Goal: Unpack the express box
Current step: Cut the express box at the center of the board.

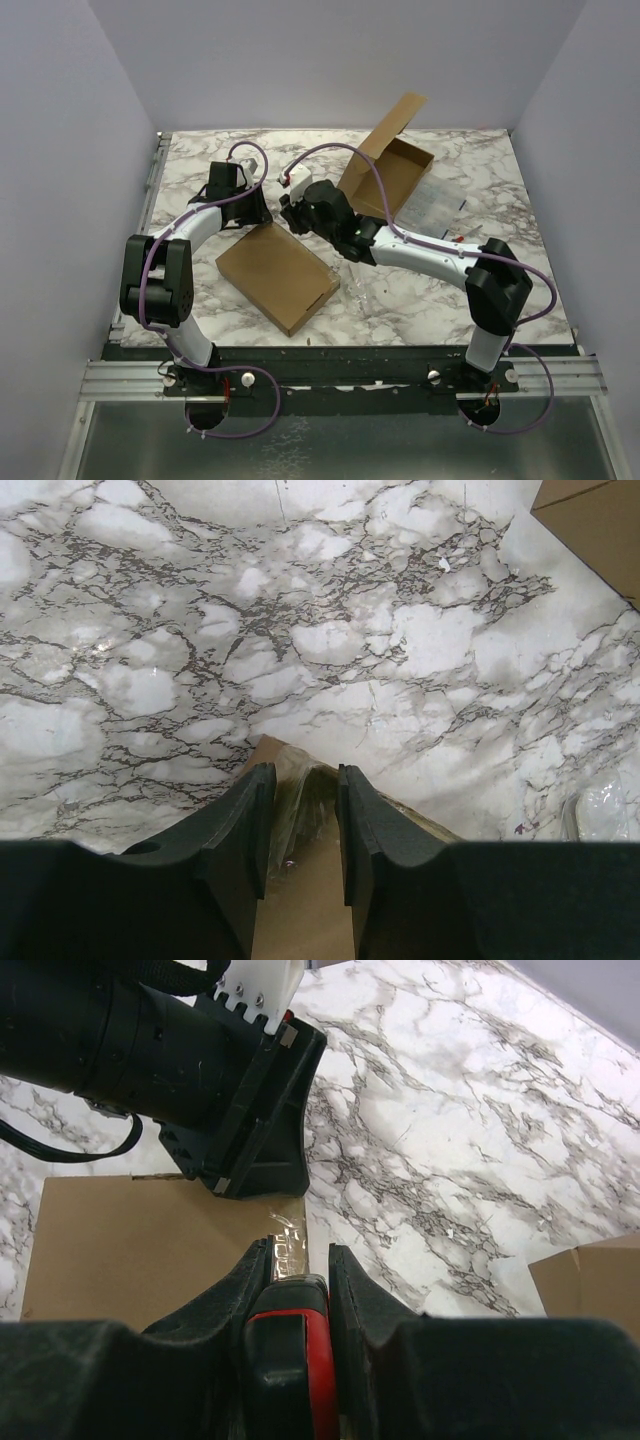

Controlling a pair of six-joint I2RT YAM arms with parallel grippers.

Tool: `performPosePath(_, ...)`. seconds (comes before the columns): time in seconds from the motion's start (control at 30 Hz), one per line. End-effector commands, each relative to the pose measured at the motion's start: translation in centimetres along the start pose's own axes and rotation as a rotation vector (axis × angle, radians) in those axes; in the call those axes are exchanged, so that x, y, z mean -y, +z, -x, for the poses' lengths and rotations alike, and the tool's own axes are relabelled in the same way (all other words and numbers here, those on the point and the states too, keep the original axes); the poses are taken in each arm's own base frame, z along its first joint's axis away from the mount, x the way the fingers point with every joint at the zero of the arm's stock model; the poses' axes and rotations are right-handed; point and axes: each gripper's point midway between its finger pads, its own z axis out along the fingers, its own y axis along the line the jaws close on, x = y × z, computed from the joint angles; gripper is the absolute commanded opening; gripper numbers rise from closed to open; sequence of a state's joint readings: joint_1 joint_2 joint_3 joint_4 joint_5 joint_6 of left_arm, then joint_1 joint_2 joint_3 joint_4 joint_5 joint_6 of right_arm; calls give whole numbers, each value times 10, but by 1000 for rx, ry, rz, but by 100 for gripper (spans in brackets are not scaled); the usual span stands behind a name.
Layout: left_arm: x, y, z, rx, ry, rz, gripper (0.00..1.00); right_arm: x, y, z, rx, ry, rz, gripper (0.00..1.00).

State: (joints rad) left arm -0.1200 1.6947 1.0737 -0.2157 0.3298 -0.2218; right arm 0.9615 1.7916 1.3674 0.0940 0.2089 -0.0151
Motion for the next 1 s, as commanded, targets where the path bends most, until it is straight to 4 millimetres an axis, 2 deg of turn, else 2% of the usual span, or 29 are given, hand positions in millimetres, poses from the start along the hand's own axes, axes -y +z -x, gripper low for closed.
performPosePath(0.0, -26, 8, -27, -90, 2, 104, 35, -7, 3, -3, 2, 4, 15, 0)
performPosePath(0.53, -26, 9, -27, -92, 4, 104, 35, -9, 12, -22, -40, -13, 19, 0)
performPosePath(0.87, -31, 11, -30, -101, -1, 128, 34, -9, 10, -54, -139, -88, -2, 0)
performPosePath(0.97, -34, 11, -31, -102, -2, 142, 33, -8, 5, -57, -156, -88, -7, 0)
